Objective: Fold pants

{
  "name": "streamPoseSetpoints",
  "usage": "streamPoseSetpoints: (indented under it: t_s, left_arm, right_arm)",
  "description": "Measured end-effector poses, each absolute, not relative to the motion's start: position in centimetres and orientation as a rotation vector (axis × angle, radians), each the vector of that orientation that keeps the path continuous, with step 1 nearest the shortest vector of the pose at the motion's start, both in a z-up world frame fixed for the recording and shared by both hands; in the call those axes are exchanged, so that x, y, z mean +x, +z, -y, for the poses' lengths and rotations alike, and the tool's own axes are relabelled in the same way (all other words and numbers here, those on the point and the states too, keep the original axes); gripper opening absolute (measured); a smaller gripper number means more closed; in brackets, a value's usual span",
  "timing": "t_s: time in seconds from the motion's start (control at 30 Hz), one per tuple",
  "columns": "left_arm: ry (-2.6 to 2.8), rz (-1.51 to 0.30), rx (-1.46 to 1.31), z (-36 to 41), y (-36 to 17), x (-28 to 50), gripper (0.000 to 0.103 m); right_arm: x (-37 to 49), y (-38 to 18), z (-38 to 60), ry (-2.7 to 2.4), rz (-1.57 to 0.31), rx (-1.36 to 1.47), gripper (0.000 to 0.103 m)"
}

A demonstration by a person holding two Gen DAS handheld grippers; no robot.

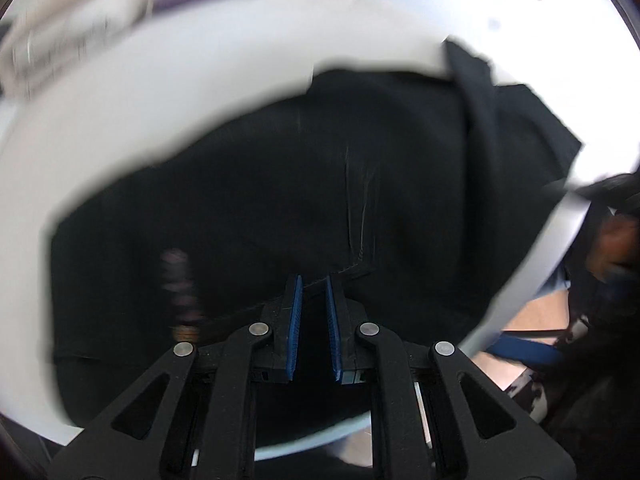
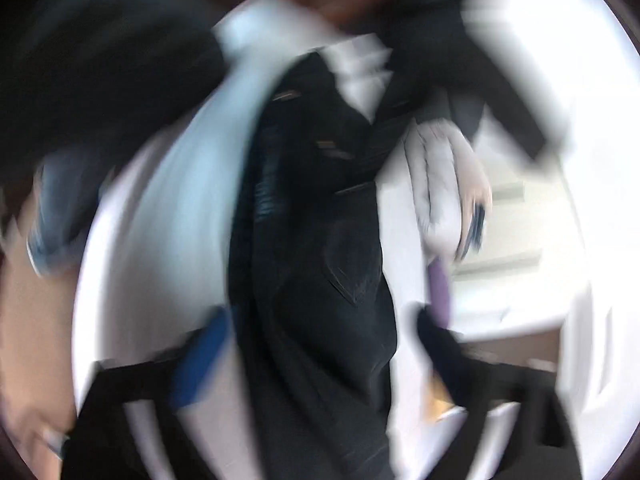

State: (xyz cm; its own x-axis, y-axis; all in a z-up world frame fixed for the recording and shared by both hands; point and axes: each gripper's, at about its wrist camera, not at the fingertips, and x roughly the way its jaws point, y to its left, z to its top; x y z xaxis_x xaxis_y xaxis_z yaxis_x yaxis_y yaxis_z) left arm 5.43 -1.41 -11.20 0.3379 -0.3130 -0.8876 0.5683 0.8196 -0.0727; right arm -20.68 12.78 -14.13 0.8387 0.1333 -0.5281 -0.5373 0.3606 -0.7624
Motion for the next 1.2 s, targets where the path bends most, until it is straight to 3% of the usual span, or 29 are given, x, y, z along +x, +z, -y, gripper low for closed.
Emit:
streamPoseSetpoints:
  t_s: [0.1,0.27,0.33,0.5,0.67,0.77,0.97,1.07,1.2]
  left_arm:
    - [-0.559,-1.054,0.242,1.5,-11.6,5.2,0.011]
    - [-0.562,-1.112,0.092,0.4,-12.1,6.6,0.011]
    - [-0.55,-1.118,0.103,0.8,-12.1,6.9,0.011]
    - [-0.519,-1.108,0.123,1.8,-12.7,6.5,0.011]
    - [-0.519,-1.11,0.088,1.1,-12.7,6.2,0.011]
    - [-0.517,-1.109,0.09,0.8,-12.5,6.3,0.011]
    - [-0.512,-1.102,0.087,0.5,-12.6,6.1,0.011]
    - [-0.511,-1.099,0.088,0.5,-12.6,5.9,0.011]
    - [-0.512,-1.094,0.08,0.3,-12.6,5.8,0.011]
  right_arm:
    - [-19.3,-10.1,-6.8,0.377,-0.572,-0.671,0.101]
    - [-13.1,-7.3,10.4,0.193,-0.751,0.194,0.076]
    - [-11.0,-7.9,18.9,0.104,-0.737,0.57,0.062]
    - [-8.3,-12.9,31.6,-0.093,-0.729,1.076,0.055]
    - [-6.1,-16.1,34.1,-0.146,-0.773,1.199,0.055]
    - [-4.5,-17.4,35.3,-0.145,-0.773,1.241,0.047]
    - [-1.6,-17.7,35.2,-0.151,-0.772,1.235,0.044]
    - [-1.5,-17.6,35.2,-0.158,-0.774,1.216,0.015]
    - [-3.0,-17.0,35.5,-0.196,-0.727,1.186,0.005]
